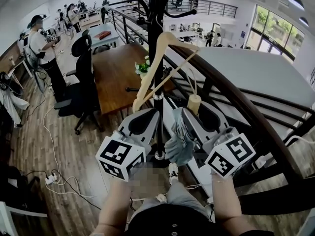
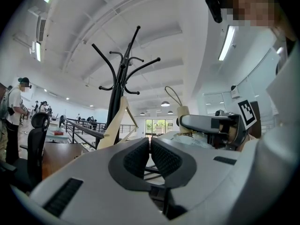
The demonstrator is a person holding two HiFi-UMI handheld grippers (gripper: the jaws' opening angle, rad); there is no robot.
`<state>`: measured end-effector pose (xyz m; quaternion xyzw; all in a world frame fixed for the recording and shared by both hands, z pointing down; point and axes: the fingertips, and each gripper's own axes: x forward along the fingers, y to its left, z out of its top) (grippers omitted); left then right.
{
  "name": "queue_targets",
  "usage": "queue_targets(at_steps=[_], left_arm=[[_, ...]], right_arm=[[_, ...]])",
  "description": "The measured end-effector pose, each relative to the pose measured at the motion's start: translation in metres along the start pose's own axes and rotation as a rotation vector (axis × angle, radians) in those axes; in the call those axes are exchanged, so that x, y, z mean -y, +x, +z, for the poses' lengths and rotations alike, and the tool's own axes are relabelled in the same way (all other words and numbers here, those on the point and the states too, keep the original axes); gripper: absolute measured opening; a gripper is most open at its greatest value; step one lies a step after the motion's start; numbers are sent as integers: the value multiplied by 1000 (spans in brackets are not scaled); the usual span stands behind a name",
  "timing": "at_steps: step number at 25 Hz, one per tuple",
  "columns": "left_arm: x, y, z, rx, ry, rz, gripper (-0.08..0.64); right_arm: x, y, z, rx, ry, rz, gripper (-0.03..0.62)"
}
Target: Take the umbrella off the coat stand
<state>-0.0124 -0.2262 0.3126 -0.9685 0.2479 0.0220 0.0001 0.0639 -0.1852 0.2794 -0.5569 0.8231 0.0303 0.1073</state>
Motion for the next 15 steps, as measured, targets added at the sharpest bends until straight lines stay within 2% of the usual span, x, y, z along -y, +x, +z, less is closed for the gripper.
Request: queue_targets(at_steps=[15], left_arm=[[-14,-6,3,-2,-8,30,23]], right_arm=[[-7,12,-9,-31,10,33,155]])
